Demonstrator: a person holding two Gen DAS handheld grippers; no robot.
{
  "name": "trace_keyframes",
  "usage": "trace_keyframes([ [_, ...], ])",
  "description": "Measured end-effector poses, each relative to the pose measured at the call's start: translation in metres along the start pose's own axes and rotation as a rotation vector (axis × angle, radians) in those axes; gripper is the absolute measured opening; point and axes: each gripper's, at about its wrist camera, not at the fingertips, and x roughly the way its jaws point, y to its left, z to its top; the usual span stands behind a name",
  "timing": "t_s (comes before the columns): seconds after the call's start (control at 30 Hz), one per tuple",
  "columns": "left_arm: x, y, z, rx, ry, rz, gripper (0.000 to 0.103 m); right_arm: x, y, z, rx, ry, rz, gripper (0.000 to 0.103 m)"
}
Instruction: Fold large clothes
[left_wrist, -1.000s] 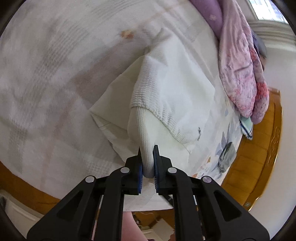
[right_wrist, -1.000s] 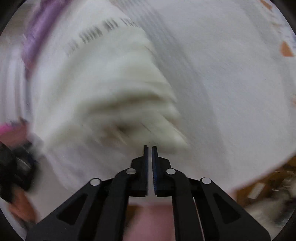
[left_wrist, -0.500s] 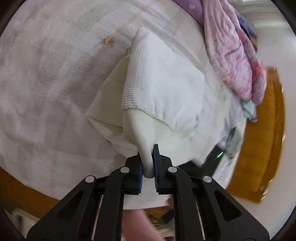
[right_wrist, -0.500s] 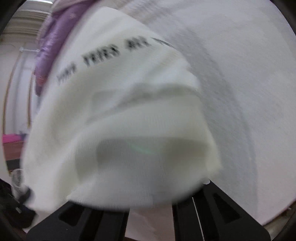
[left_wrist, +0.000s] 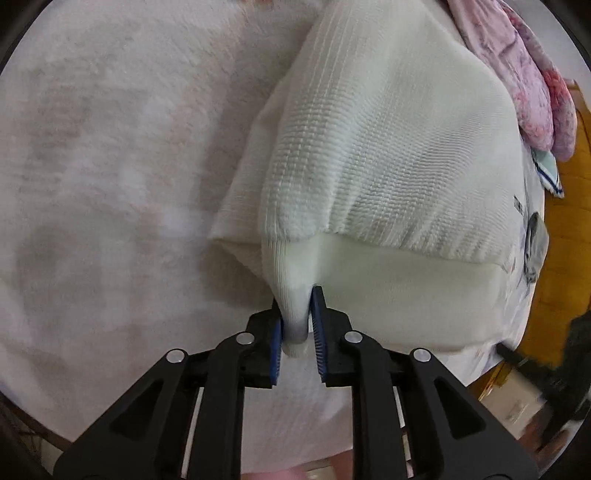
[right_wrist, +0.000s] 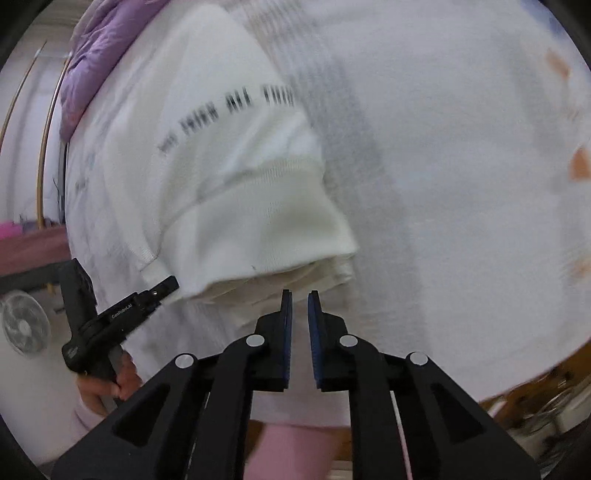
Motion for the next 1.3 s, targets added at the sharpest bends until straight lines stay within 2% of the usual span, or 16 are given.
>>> trace_keyframes([
  [0.1,-0.002,0.008,0.001,-0.001,0.014,0.021,0.016,0.019,0.024,0.033,-0.131,0.017,0.024,0.013],
  [0.2,0.01,0.015,0.004,-0.013,0.017,0.02,0.016,0.09,-0.015,0.027,-0.127,0.157,-0.008,0.014],
  [0.23,0.015,0.016,0.005,-0.014,0.026,0.046,0.016,0.103,-0.021,0.022,-0.105,0.15,-0.01,0.013],
  [0.37,-0.008,0.003,0.0,-0.001,0.072,0.154,0.032,0.072,-0.016,0.005,-0.075,0.202,-0.01,0.018],
  [0.47,-0.047,-0.011,-0.006,0.007,-0.023,0.198,0.03,0.064,-0.008,-0.004,-0.107,0.192,0.003,0.02],
  [0.53,-0.06,-0.018,0.002,-0.021,-0.104,0.147,0.029,0.088,-0.007,-0.006,-0.142,0.198,-0.06,0.027],
  [0.6,-0.048,-0.019,0.018,-0.038,-0.146,0.097,0.022,0.108,-0.01,-0.004,-0.106,0.201,-0.065,0.028],
  [0.67,-0.007,-0.009,0.037,-0.049,-0.113,0.163,0.012,0.105,-0.003,-0.003,-0.107,0.219,-0.091,0.028],
  [0.73,0.004,-0.003,0.045,-0.047,-0.124,0.151,0.012,0.097,0.001,-0.004,-0.113,0.228,-0.089,0.028],
  [0.8,-0.005,-0.006,0.046,0.004,-0.116,0.168,0.013,0.083,-0.001,-0.005,-0.098,0.228,-0.058,0.035],
  [0.87,-0.013,-0.007,0.044,0.028,-0.119,0.182,0.014,0.072,0.003,0.002,-0.098,0.199,-0.048,0.061],
  [0.93,-0.017,-0.01,0.045,0.041,-0.111,0.202,0.017,0.058,0.005,0.004,-0.115,0.17,-0.041,0.074],
  [1.0,-0.021,-0.012,0.047,0.042,-0.105,0.222,0.034,0.045,0.005,0.008,-0.116,0.16,-0.002,0.077],
  [1.07,-0.028,-0.023,0.049,0.044,-0.108,0.223,0.036,0.03,-0.002,0.014,-0.112,0.132,0.011,0.087],
  [1.17,-0.037,-0.027,0.058,0.036,-0.112,0.243,0.067,0.017,0.0,0.035,-0.102,0.086,-0.002,0.092],
  [1.3,-0.045,-0.03,0.072,0.032,-0.113,0.176,0.072,0.016,-0.003,0.064,-0.083,0.026,0.001,0.093],
])
